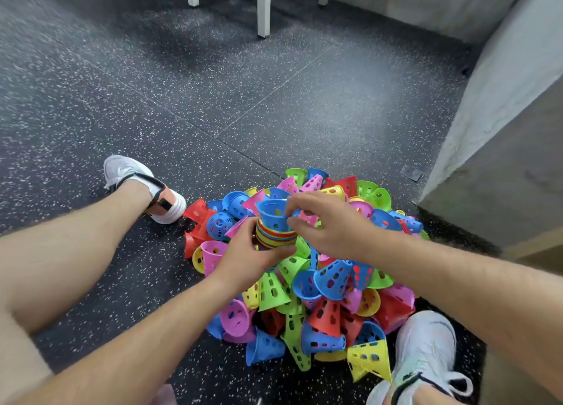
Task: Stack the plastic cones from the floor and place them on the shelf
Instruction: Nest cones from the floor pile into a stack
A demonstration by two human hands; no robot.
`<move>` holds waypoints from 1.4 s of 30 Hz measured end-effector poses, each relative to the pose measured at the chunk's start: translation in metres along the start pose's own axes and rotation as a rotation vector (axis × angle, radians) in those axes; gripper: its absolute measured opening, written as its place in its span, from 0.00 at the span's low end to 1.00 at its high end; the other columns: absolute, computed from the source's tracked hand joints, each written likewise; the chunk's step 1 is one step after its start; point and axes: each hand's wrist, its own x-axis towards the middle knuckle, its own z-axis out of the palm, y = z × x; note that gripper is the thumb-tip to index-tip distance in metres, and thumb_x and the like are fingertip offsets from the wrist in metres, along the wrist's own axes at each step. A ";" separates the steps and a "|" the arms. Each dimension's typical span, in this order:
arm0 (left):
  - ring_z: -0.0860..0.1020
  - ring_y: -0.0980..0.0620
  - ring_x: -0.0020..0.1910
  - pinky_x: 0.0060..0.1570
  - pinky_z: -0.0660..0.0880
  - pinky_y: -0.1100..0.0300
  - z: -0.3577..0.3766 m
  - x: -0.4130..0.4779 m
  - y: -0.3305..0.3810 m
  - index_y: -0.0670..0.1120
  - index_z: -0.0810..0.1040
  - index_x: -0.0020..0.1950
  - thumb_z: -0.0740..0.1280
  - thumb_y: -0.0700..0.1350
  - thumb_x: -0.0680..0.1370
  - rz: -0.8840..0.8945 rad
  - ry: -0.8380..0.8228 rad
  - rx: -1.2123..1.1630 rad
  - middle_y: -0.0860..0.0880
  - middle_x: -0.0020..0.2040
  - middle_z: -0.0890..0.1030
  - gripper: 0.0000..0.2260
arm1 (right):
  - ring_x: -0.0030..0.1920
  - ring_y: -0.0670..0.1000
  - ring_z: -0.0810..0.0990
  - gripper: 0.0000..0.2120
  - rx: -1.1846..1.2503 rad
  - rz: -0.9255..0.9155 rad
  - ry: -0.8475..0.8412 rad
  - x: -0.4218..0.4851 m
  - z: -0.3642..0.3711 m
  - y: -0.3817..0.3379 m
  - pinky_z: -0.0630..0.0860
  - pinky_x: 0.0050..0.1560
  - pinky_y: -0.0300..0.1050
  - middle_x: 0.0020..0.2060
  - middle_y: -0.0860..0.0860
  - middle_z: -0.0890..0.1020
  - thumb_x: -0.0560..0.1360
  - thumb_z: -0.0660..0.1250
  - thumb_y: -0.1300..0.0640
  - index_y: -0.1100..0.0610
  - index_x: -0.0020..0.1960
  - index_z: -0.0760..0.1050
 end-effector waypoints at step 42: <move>0.81 0.66 0.40 0.40 0.76 0.69 -0.011 -0.008 -0.006 0.46 0.77 0.61 0.82 0.41 0.70 0.003 -0.015 0.145 0.49 0.50 0.84 0.23 | 0.59 0.49 0.76 0.07 0.181 0.032 0.407 -0.026 0.073 0.004 0.68 0.61 0.32 0.56 0.52 0.79 0.81 0.64 0.58 0.60 0.54 0.79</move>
